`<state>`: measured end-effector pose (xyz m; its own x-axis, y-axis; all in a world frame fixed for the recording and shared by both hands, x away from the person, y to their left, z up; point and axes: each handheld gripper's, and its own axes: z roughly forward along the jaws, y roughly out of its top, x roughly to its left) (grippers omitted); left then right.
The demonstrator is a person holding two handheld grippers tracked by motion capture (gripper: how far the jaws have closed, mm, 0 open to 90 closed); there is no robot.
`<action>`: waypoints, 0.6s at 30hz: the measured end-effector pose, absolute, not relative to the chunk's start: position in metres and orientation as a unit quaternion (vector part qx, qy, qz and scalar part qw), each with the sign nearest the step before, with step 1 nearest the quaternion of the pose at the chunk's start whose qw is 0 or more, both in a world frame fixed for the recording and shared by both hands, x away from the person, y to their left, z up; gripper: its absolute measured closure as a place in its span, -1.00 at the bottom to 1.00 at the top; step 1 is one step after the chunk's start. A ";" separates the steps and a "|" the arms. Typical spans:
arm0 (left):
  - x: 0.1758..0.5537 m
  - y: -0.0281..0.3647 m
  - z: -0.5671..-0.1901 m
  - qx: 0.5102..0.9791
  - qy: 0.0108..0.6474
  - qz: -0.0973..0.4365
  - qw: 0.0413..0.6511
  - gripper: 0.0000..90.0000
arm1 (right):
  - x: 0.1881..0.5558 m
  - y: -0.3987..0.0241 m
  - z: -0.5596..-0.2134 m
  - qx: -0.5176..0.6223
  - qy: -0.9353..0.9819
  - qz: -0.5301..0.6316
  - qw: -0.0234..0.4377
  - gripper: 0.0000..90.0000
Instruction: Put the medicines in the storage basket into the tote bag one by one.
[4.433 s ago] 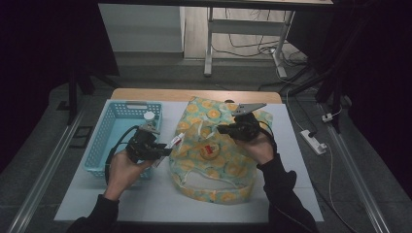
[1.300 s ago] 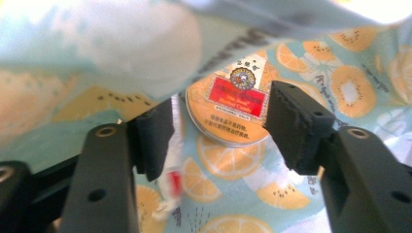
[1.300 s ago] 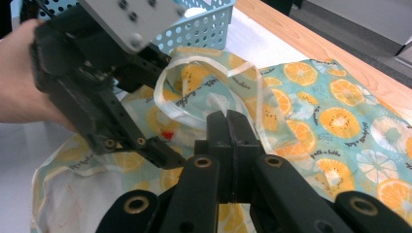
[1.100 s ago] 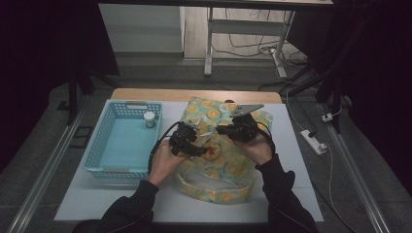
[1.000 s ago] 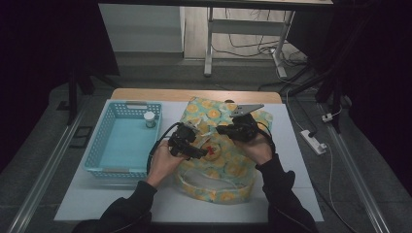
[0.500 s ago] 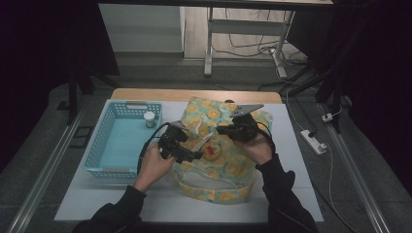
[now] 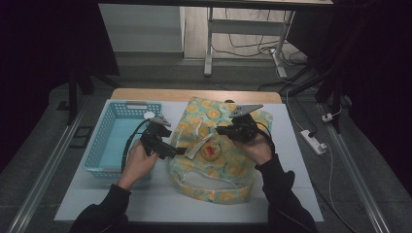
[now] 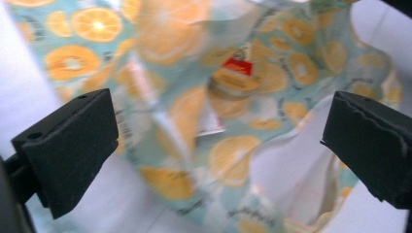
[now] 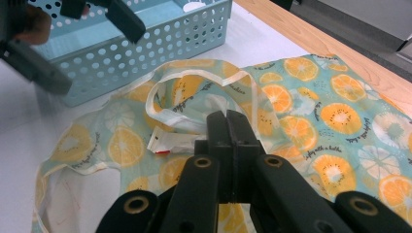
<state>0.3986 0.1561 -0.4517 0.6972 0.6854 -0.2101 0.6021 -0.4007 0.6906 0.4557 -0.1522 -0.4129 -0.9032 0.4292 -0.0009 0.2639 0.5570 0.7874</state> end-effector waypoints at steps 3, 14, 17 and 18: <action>0.399 0.169 -0.452 0.829 0.400 0.067 0.386 -1.00 | 0.456 -0.152 -0.413 0.198 0.877 0.427 0.096 1.00; 0.405 0.206 -0.453 0.813 0.434 0.087 0.379 -1.00 | 0.456 -0.151 -0.414 0.198 0.878 0.425 0.092 1.00; 0.409 0.215 -0.454 0.810 0.442 0.098 0.373 -1.00 | 0.455 -0.151 -0.413 0.198 0.878 0.425 0.091 1.00; 0.411 0.218 -0.454 0.809 0.445 0.103 0.369 -1.00 | 0.455 -0.151 -0.413 0.198 0.879 0.425 0.091 1.00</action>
